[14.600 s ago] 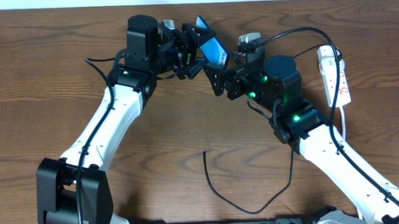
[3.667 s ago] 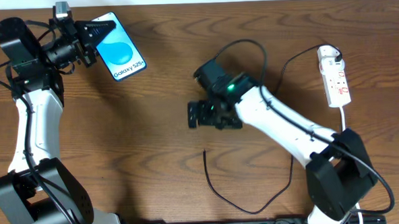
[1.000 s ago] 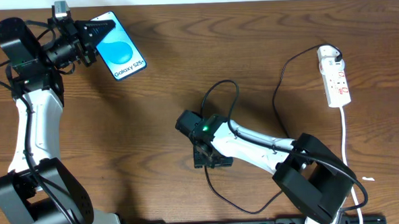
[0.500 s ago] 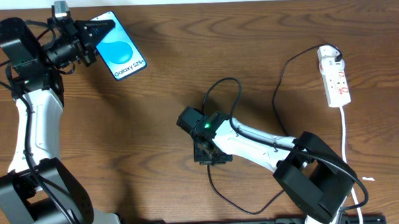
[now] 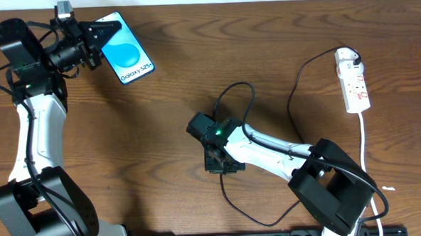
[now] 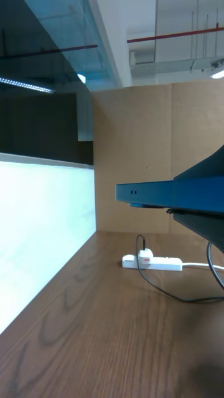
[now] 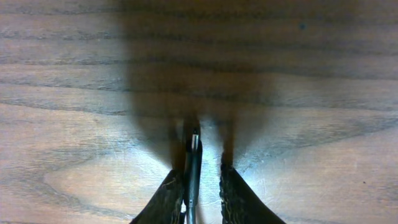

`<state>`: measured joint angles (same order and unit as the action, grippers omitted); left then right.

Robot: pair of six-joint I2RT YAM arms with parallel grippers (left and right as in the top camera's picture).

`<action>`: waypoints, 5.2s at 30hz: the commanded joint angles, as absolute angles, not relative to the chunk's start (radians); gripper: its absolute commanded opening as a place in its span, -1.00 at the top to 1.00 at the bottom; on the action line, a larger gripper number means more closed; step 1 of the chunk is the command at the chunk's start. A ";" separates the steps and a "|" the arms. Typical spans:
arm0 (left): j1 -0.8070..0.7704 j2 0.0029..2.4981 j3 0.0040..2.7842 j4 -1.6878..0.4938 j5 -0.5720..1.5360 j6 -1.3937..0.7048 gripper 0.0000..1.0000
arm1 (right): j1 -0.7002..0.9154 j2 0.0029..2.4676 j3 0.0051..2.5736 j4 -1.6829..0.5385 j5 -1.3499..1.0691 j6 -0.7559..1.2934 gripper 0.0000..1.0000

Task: Plug charger to phone and switch on socket
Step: 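Close the right gripper on the cable just behind its plug, then lift the cable plug with the right gripper toward the phone, then align the held plug with the phone's bottom port using the right gripper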

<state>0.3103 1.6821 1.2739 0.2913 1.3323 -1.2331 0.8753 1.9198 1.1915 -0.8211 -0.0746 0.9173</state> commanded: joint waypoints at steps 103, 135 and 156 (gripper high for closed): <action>0.295 1.666 1.297 0.728 1.449 -1.302 0.86 | 0.620 1.935 1.310 0.706 -1.283 0.949 0.98; 0.262 1.666 1.297 0.728 1.482 -1.295 0.86 | 0.620 1.935 1.310 0.772 -1.207 0.950 0.98; 0.262 1.666 1.297 0.728 1.482 -1.279 0.86 | 0.619 1.935 1.310 0.772 -1.202 0.950 0.98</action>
<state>0.2615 1.6821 1.2739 0.7158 1.4681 -1.3010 0.6228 1.9244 1.2953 0.7677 -1.2152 0.9436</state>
